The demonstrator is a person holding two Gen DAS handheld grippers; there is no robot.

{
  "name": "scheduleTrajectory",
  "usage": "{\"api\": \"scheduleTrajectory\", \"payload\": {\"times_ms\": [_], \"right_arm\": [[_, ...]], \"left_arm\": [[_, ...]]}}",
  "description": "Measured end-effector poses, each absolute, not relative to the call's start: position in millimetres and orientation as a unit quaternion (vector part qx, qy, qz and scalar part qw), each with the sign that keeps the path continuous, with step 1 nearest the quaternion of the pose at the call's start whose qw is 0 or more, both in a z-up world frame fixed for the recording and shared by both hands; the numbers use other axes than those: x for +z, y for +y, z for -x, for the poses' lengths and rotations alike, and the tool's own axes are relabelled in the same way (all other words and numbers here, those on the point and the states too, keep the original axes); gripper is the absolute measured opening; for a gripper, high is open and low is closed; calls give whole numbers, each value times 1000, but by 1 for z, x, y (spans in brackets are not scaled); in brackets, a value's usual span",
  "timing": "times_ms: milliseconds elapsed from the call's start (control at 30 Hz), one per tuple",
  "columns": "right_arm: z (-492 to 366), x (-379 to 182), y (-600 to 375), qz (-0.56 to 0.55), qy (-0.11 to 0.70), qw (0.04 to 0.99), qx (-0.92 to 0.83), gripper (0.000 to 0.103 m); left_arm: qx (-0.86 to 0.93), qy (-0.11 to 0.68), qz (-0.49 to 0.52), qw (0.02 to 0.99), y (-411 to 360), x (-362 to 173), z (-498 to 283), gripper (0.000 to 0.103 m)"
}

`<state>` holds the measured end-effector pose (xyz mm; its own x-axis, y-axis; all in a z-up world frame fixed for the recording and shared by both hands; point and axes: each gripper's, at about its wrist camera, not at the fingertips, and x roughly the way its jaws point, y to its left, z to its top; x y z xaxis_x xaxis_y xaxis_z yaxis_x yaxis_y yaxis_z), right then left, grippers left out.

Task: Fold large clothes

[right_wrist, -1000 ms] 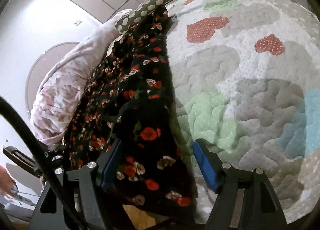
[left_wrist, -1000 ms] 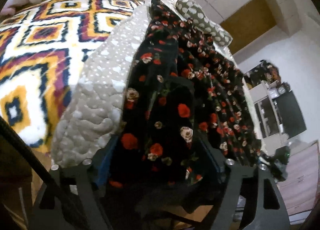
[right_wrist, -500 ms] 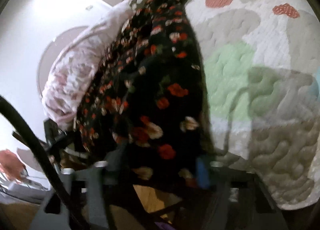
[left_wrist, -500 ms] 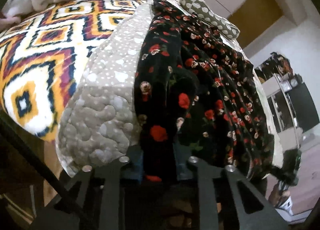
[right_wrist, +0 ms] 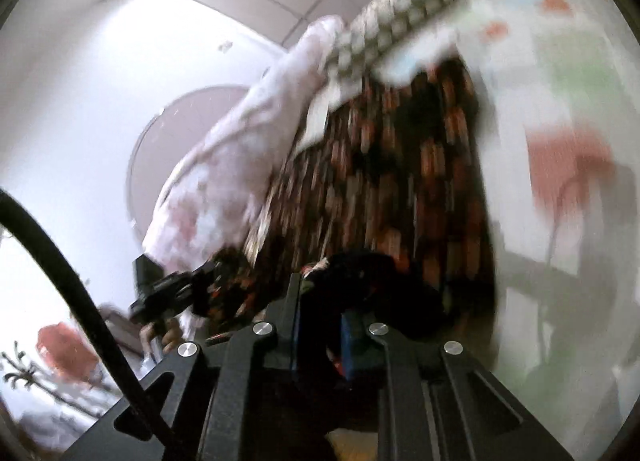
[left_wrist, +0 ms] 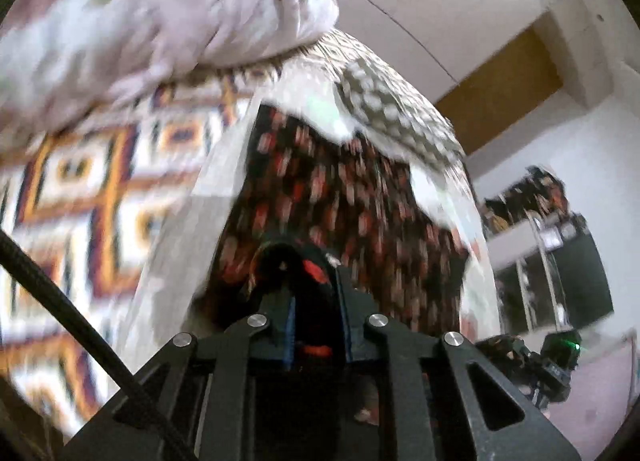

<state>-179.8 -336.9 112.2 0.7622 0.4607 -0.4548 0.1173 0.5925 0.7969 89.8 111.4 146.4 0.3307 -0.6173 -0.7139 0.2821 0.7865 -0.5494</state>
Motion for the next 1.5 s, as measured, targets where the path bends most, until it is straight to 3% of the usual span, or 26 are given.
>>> {"api": "scheduleTrajectory", "payload": {"times_ms": [133,200,267,333,533,700,833,900,967,1167,1267,1433,1500], "right_arm": [[95,81,-400,-472,337,814,-5,22],[77,59,-415,-488,352,797,-45,27],[70,45,-420,-507,348,788,-41,34],[70,44,-419,-504,341,793,-32,36],[83,64,-423,-481,324,814,-24,39],[99,109,-409,-395,307,864,-56,81],[104,134,-381,-294,336,894,-47,76],[98,132,-352,-224,375,899,-27,57],[88,120,-324,-179,412,893,-6,49],[5,72,-311,-118,471,873,-53,48],[-32,49,-334,-163,502,844,-91,45],[-15,109,-298,-108,448,879,-122,48],[-9,131,-272,-101,426,894,-93,63]], "left_arm": [[-235,510,143,815,60,134,-162,23],[-225,512,159,813,55,126,-180,35],[-239,506,191,806,59,123,-186,56],[-245,494,194,811,66,125,-184,64],[-244,493,180,816,85,129,-168,66],[-256,486,152,821,95,136,-131,67],[-262,482,133,825,102,137,-91,71],[-266,478,112,830,102,134,-68,72],[-258,473,89,838,102,130,-49,72],[-247,484,100,833,119,115,-6,72],[-241,481,104,836,131,116,11,73],[-235,460,85,852,149,119,22,73],[-239,458,88,852,154,118,22,73]]}}
